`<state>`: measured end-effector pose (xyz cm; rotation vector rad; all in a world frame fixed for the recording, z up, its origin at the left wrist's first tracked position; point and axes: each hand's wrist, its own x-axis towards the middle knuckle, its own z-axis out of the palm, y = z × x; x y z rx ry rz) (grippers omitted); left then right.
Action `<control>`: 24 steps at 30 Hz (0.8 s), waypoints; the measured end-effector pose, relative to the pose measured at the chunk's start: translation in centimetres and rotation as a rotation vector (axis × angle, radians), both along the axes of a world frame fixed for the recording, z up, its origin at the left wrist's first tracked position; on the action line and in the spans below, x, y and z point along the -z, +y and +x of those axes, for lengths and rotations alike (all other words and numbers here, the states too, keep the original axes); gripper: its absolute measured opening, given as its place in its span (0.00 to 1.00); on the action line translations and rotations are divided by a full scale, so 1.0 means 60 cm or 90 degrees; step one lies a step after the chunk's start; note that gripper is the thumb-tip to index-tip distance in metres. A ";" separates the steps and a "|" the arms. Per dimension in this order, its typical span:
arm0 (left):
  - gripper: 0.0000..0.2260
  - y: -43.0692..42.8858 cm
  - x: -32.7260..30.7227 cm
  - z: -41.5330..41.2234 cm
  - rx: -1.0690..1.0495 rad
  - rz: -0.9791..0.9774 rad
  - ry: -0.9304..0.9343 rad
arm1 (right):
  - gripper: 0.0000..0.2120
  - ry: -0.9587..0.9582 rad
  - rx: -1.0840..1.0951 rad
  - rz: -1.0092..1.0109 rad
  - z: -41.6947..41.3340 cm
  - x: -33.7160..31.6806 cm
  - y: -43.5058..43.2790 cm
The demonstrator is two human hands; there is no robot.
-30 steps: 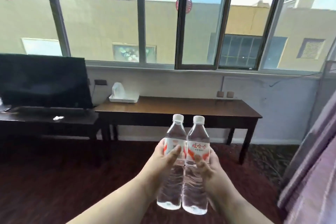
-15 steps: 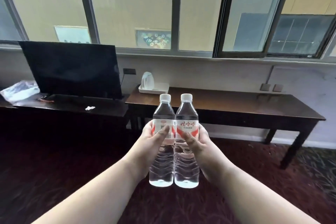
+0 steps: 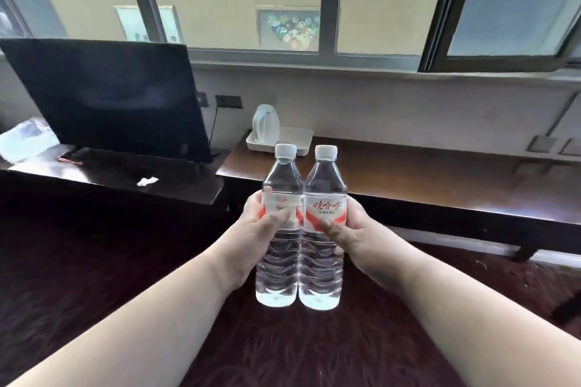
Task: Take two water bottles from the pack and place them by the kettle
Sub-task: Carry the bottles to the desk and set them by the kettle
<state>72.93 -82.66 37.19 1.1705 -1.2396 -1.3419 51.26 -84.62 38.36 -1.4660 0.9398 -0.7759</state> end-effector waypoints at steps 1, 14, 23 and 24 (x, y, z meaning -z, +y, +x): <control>0.32 -0.037 -0.004 0.004 0.001 0.000 -0.007 | 0.23 0.006 -0.007 -0.003 0.001 -0.001 -0.042; 0.26 -0.536 0.058 0.159 0.035 0.011 -0.245 | 0.39 0.110 0.055 -0.048 0.111 0.077 -0.505; 0.29 -0.870 0.106 0.276 0.099 -0.010 -0.358 | 0.33 0.245 0.139 -0.077 0.247 0.136 -0.794; 0.30 -0.897 0.115 0.282 0.098 -0.008 -0.362 | 0.32 0.261 0.140 -0.076 0.257 0.143 -0.820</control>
